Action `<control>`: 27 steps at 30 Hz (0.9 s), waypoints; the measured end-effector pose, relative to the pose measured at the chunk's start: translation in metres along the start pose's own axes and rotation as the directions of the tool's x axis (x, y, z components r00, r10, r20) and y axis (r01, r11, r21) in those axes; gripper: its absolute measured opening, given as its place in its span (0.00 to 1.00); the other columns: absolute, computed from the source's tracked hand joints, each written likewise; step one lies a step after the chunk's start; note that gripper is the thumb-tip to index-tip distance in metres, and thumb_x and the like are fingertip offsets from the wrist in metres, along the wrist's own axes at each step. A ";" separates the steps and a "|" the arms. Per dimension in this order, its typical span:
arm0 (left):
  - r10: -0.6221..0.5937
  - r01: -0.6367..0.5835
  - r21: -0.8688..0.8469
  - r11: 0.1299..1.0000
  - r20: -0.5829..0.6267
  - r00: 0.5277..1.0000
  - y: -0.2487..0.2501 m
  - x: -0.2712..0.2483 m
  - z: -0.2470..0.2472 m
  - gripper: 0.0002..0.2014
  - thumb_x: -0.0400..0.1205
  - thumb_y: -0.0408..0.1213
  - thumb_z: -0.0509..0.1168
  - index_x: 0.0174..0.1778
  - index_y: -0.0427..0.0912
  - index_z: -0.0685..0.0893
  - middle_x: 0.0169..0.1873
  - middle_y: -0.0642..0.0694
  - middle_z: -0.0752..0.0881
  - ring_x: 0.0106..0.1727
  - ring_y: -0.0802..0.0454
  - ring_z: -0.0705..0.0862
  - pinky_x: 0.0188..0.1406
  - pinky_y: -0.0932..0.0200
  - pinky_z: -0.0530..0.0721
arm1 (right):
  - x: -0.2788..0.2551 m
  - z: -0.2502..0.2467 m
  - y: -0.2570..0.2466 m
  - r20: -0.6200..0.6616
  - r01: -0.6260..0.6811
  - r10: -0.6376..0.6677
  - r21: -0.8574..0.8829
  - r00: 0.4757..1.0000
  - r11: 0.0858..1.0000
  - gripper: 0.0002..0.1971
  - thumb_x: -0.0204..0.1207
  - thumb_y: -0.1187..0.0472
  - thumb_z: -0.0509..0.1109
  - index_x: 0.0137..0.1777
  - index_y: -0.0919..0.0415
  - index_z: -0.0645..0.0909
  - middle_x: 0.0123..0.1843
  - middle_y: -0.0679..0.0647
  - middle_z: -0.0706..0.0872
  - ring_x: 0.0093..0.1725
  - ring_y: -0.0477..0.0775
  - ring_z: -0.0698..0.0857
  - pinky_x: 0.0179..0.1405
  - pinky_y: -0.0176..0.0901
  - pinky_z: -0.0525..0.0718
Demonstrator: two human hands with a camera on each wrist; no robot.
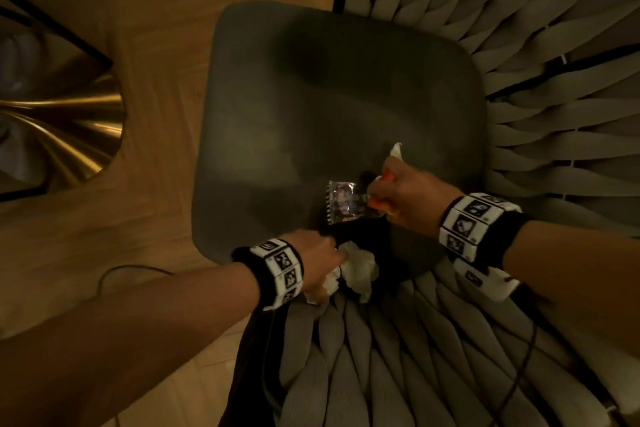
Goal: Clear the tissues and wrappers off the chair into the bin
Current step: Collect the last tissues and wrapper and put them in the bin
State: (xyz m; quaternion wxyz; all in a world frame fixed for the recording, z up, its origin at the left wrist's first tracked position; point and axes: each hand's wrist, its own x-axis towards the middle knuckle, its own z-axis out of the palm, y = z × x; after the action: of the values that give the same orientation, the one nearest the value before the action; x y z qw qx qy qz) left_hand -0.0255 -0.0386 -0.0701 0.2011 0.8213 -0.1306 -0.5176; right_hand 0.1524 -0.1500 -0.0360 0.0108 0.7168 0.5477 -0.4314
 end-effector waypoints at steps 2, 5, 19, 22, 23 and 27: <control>0.015 -0.016 -0.013 1.000 -0.046 0.999 0.007 0.015 0.009 0.24 0.69 0.47 0.73 0.60 0.47 0.78 0.53 0.41 0.84 0.49 0.38 0.86 0.39 0.50 0.83 | -0.015 0.002 -0.002 0.048 0.012 -0.010 -0.049 0.999 0.999 0.16 0.75 0.56 0.70 0.62 0.56 0.81 0.64 0.63 0.74 0.52 0.64 0.83 0.49 0.57 0.87; -0.064 0.037 -0.176 0.984 -0.148 0.987 0.006 0.018 0.023 0.14 0.73 0.45 0.68 0.52 0.45 0.82 0.47 0.43 0.88 0.48 0.42 0.88 0.43 0.53 0.86 | -0.024 0.018 -0.016 0.201 0.135 -0.117 -0.078 0.973 0.988 0.22 0.77 0.45 0.57 0.67 0.51 0.77 0.68 0.62 0.72 0.58 0.63 0.81 0.53 0.59 0.87; 0.059 -0.075 -0.104 0.992 -0.152 0.987 -0.018 -0.004 0.047 0.19 0.75 0.38 0.69 0.62 0.47 0.76 0.54 0.40 0.79 0.49 0.38 0.84 0.44 0.48 0.84 | 0.011 0.109 -0.023 0.439 0.516 -0.343 -0.373 0.830 0.771 0.28 0.58 0.47 0.83 0.56 0.50 0.78 0.57 0.60 0.77 0.38 0.65 0.87 0.21 0.48 0.87; 0.025 -0.057 -0.190 0.980 -0.165 0.986 -0.022 -0.009 0.049 0.17 0.76 0.40 0.69 0.61 0.42 0.77 0.55 0.39 0.78 0.50 0.38 0.83 0.47 0.46 0.83 | 0.015 0.084 -0.044 0.547 0.500 -0.290 -0.284 0.785 0.818 0.18 0.74 0.53 0.72 0.62 0.58 0.79 0.64 0.63 0.77 0.55 0.70 0.83 0.42 0.56 0.87; -0.012 -0.037 -0.257 0.966 -0.185 0.983 -0.026 -0.012 0.048 0.17 0.77 0.41 0.69 0.60 0.41 0.78 0.57 0.39 0.77 0.51 0.38 0.82 0.48 0.46 0.82 | 0.016 0.080 -0.042 0.535 0.429 -0.232 -0.279 0.813 0.859 0.17 0.79 0.53 0.66 0.65 0.58 0.78 0.68 0.63 0.73 0.62 0.68 0.79 0.52 0.57 0.84; -0.332 -0.018 -0.699 0.715 -0.363 0.871 -0.041 -0.049 0.042 0.14 0.73 0.45 0.74 0.49 0.43 0.83 0.45 0.45 0.83 0.45 0.49 0.82 0.46 0.56 0.81 | 0.007 0.042 -0.044 0.366 0.060 -0.058 0.007 0.929 0.998 0.15 0.72 0.54 0.74 0.59 0.51 0.84 0.62 0.58 0.78 0.59 0.62 0.82 0.61 0.47 0.80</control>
State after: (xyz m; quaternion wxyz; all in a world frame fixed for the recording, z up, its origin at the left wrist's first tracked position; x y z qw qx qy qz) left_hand -0.0839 0.0102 -0.0660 0.4672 0.7961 0.1929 -0.3329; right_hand 0.0924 -0.1480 -0.0467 0.1014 0.6070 0.5582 -0.5565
